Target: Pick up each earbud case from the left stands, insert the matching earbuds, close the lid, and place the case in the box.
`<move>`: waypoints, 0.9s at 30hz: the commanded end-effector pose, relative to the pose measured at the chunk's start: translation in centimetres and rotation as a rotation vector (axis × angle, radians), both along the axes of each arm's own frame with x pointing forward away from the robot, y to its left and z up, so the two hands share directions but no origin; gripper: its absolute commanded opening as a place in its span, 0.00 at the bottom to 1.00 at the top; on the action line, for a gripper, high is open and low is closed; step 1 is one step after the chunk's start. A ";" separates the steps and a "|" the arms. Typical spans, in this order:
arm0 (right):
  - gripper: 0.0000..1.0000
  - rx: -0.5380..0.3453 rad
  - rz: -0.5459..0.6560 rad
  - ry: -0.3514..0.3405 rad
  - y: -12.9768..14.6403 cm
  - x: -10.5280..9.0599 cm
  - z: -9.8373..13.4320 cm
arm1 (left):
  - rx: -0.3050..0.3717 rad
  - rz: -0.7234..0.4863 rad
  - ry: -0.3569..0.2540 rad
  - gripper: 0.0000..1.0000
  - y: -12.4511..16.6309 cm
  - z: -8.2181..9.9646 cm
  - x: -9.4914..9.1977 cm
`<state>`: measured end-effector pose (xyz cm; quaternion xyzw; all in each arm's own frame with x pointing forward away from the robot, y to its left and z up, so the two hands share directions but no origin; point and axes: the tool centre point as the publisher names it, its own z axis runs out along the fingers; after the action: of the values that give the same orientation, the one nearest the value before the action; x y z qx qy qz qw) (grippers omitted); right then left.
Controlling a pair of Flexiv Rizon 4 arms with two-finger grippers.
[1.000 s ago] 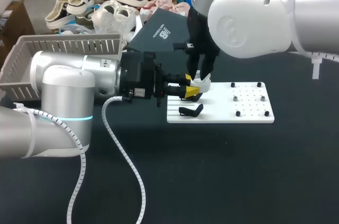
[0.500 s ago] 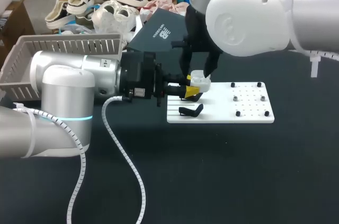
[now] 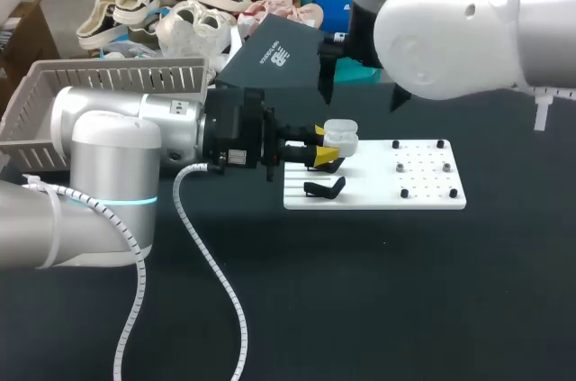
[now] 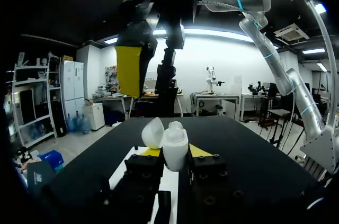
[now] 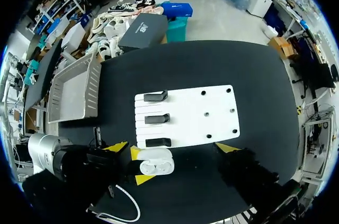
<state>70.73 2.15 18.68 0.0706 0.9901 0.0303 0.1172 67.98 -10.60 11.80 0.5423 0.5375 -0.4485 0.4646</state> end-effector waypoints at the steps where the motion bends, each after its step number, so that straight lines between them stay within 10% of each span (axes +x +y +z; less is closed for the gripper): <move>1: 1.00 -0.023 -0.040 -0.024 -0.2 0.8 -1.3 | -0.001 0.003 -0.001 0.00 0.0 0.0 -0.1; 12: 1.00 -0.050 -0.110 0.014 -2.2 2.0 -3.4 | -0.001 0.003 -0.001 0.00 0.0 0.0 -0.1; 27: 1.00 -0.063 -0.050 0.057 -2.5 -1.1 -2.7 | -0.001 0.003 -0.001 0.00 0.0 0.0 -0.1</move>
<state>70.36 -0.05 15.77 0.0936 0.9915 -0.0085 0.0900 67.96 -10.61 11.79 0.5423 0.5375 -0.4486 0.4645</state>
